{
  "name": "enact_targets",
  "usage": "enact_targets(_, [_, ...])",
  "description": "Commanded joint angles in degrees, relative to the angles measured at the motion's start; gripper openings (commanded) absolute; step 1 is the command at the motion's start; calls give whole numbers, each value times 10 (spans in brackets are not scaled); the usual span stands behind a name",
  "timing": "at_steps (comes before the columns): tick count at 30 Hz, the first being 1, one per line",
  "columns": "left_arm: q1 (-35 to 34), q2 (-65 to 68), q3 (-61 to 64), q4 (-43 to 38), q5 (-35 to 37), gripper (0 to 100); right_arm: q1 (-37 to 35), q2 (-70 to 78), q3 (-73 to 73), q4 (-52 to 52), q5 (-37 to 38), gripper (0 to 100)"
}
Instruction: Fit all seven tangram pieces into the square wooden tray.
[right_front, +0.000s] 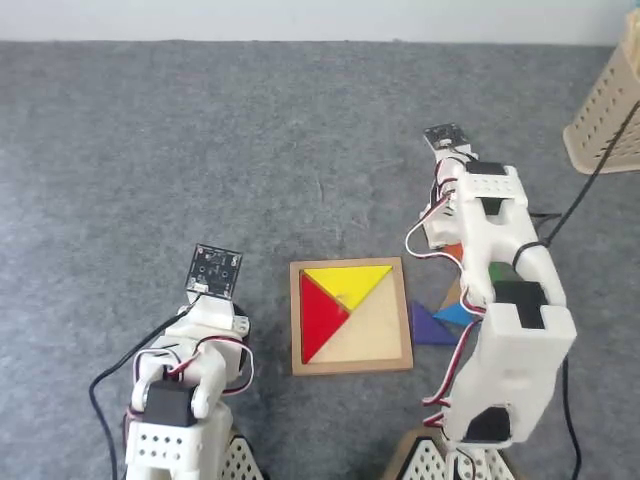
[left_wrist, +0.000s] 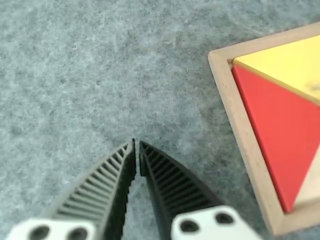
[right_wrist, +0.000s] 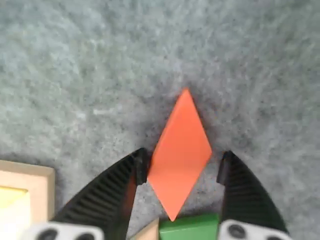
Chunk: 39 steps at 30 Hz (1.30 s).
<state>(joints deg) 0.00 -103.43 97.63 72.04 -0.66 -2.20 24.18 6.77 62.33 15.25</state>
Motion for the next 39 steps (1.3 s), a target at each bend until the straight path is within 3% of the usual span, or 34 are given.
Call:
enact_targets(1, [-3,-12,-11,4,3,12,7,6,-15,14,5,139])
enact_targets(8, [-3,-12,-11,4,3,12,-22,0,-14,34,4,58])
enact_targets(16, [-3,-12,-11,4,3,12,-100,-82,52,36,-20,53])
enact_targets(24, [-3,-12,-11,4,3,12,-102,-200,92,90,-61,218])
enact_targets(32, [-3,-12,-11,4,3,12,-106,-252,127,71,-62,221])
enact_targets(39, [-3,-12,-11,4,3,12,-195,-250,193,13,-27,220])
